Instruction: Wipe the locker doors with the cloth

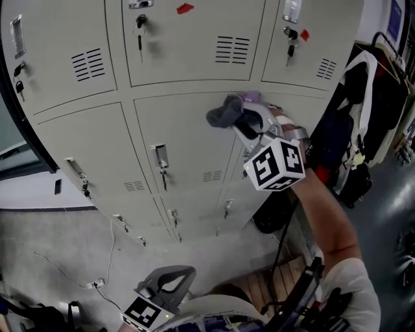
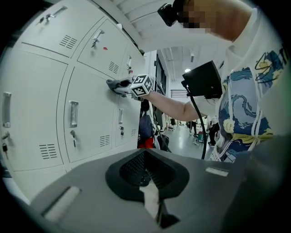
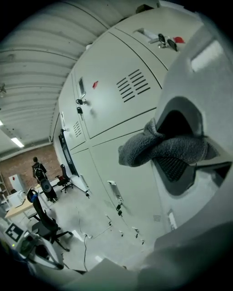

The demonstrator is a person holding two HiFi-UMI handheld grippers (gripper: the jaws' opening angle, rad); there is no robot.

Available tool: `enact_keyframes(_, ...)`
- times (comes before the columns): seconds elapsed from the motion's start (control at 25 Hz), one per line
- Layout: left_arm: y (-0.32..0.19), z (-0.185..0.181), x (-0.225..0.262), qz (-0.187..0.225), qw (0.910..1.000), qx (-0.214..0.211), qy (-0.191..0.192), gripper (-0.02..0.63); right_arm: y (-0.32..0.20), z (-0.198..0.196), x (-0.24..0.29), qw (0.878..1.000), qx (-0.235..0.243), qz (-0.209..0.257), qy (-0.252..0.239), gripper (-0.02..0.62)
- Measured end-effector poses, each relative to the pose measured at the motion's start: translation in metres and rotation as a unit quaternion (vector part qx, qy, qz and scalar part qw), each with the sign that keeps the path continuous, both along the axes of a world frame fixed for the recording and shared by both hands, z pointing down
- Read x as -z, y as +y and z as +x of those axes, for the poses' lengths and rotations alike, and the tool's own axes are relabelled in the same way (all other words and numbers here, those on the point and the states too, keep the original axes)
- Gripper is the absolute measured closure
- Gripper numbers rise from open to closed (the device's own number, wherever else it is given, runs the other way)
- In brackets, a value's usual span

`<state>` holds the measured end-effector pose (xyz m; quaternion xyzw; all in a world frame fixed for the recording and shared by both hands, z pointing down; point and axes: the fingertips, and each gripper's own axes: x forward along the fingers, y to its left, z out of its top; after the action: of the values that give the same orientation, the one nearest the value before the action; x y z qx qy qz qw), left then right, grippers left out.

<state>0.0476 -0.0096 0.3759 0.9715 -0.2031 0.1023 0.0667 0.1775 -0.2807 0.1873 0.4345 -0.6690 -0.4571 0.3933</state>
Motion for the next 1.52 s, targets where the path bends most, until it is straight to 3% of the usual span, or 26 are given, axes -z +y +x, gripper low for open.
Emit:
enact_keyframes(0.28, -0.037, -0.006, -0.005, 0.002, 0.9994, 0.031, 0.012, 0.604, -0.012, 0.003, -0.041, 1.000, 0.003, -0.024, -0.003, 0.480)
enact_keyframes(0.48, -0.043, 0.018, -0.004, 0.000, 0.9984, 0.053, 0.020, 0.604, -0.012, 0.006, -0.113, 0.996, 0.012, -0.083, -0.017, 0.480)
enact_keyframes(0.8, -0.043, 0.045, -0.008, 0.001, 0.9968, 0.079, 0.011, 0.604, -0.010, 0.005, -0.246, 0.976, 0.021, -0.217, -0.014, 0.480)
enact_keyframes(1.16, -0.044, 0.063, -0.013, -0.003, 0.9951, 0.099, -0.002, 0.604, -0.012, 0.002, -0.336, 0.957, 0.011, -0.283, 0.060, 0.482)
enact_keyframes(1.36, -0.042, 0.069, -0.014, 0.002, 0.9948, 0.102, -0.003, 0.604, -0.009, 0.002, -0.368, 0.944, 0.016, -0.317, 0.086, 0.482)
enact_keyframes(1.52, -0.041, 0.071, -0.012, 0.000, 0.9946, 0.104, 0.005, 0.604, 0.010, -0.001, -0.320, 0.950, 0.033, -0.301, 0.081, 0.482)
